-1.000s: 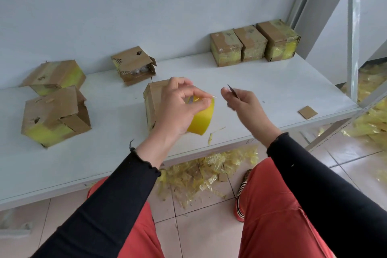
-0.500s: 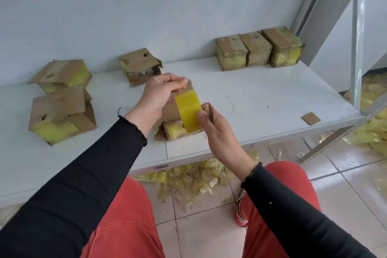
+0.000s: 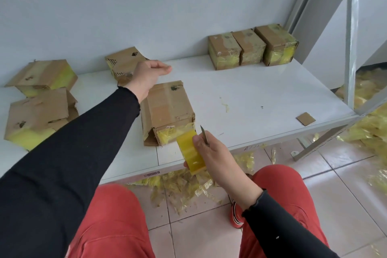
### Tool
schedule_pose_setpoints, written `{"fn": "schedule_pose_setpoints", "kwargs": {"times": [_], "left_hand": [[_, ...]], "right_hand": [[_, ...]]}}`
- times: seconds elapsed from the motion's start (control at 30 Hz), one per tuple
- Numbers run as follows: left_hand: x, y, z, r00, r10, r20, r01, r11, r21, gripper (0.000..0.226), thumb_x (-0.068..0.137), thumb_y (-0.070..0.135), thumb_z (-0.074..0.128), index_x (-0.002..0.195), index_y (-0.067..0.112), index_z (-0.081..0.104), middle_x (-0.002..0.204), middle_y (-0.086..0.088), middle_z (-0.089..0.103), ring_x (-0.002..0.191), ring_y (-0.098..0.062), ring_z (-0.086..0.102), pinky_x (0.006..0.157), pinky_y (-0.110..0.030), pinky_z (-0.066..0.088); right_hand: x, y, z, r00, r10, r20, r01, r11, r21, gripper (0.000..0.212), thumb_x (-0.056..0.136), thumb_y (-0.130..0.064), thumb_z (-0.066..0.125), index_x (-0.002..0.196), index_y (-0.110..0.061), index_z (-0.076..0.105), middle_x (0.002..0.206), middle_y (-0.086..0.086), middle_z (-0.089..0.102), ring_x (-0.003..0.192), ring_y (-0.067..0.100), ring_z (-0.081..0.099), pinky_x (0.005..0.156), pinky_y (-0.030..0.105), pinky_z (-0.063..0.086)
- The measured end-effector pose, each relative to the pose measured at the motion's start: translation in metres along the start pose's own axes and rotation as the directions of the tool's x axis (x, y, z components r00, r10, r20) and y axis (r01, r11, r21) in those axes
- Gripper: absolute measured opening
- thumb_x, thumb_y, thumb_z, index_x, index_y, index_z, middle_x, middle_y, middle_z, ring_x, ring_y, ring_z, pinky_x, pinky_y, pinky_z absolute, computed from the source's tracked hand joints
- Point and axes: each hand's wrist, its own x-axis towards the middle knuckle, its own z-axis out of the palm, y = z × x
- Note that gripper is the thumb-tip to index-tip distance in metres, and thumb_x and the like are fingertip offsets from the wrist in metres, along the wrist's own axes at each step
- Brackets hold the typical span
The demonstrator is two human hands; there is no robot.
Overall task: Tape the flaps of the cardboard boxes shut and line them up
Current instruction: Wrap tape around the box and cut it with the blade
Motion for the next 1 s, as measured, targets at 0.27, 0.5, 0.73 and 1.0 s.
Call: {"fn": "schedule_pose_setpoints", "kwargs": {"times": [0.27,0.5,0.73,1.0], "left_hand": [[0.016,-0.017,0.008,0.998,-0.018,0.06,0.013,0.997,0.082,0.01,0.083,0.031,0.087,0.083,0.024,0.079,0.101,0.012,0.078,0.114,-0.001,0.062,0.101,-0.028,0.037],[0.02,-0.033,0.011,0.998,0.004,0.056,-0.01,0.994,0.108,0.011,0.082,0.031,0.088,0.086,0.023,0.082,0.1,0.012,0.079,0.115,-0.006,0.065,0.106,-0.029,0.041],[0.022,-0.04,0.013,0.998,-0.044,0.044,0.035,0.982,0.186,0.011,0.084,0.033,0.086,0.083,0.023,0.08,0.098,0.01,0.078,0.111,-0.006,0.063,0.099,-0.027,0.042],[0.037,-0.033,0.008,0.935,-0.346,0.081,0.317,0.916,0.246,0.067,0.09,0.044,0.078,0.141,0.007,0.055,0.137,0.002,0.052,0.131,-0.021,0.047,0.116,-0.04,0.034]], "right_hand": [[0.014,0.006,0.0,0.996,-0.026,-0.084,0.018,0.995,-0.095,0.04,0.104,-0.052,0.046,0.088,-0.016,0.042,0.088,0.025,0.068,0.091,0.047,0.067,0.083,0.062,0.053],[0.018,0.012,0.0,0.997,-0.01,-0.076,0.008,1.0,-0.022,0.045,0.102,-0.054,0.048,0.085,-0.014,0.039,0.074,0.003,0.043,0.091,0.054,0.063,0.075,0.068,0.049],[0.023,0.02,0.004,0.997,0.011,-0.083,-0.013,1.0,-0.026,0.041,0.101,-0.054,0.048,0.082,-0.019,0.04,0.077,0.003,0.047,0.091,0.052,0.065,0.077,0.071,0.048],[0.027,0.027,0.008,0.997,0.021,-0.08,-0.023,0.999,-0.026,0.038,0.105,-0.048,0.048,0.084,-0.016,0.041,0.076,0.002,0.045,0.092,0.053,0.064,0.077,0.071,0.046]]}}
